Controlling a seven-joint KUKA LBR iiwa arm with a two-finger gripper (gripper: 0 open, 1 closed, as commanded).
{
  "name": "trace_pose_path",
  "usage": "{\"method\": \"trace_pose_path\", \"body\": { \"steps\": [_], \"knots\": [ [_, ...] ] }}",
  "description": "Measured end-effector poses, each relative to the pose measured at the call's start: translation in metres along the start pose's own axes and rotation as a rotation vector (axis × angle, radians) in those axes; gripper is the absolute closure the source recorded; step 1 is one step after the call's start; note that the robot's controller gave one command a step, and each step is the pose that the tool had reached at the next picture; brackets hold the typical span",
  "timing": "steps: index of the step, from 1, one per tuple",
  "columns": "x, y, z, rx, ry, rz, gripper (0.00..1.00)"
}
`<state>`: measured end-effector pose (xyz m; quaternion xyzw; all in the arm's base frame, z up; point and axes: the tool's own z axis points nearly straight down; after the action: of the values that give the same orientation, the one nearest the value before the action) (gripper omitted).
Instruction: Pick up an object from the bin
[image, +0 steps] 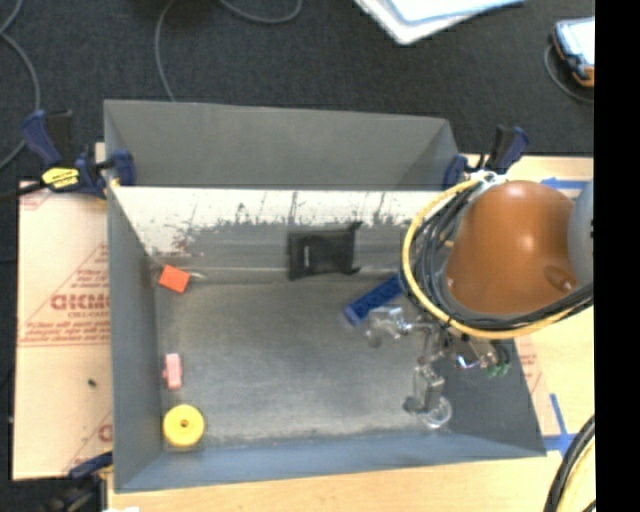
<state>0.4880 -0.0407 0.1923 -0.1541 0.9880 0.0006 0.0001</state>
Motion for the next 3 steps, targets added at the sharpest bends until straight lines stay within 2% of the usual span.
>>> {"method": "trace_pose_path", "body": {
  "steps": [1,2,3],
  "knots": [
    [-0.021,0.007,-0.026,0.002,-0.01,0.253,0.0],
    [-0.012,0.017,0.013,0.001,-0.004,0.105,0.0],
    [-0.004,-0.028,0.046,0.003,-0.011,0.257,0.0]
  ]
}}
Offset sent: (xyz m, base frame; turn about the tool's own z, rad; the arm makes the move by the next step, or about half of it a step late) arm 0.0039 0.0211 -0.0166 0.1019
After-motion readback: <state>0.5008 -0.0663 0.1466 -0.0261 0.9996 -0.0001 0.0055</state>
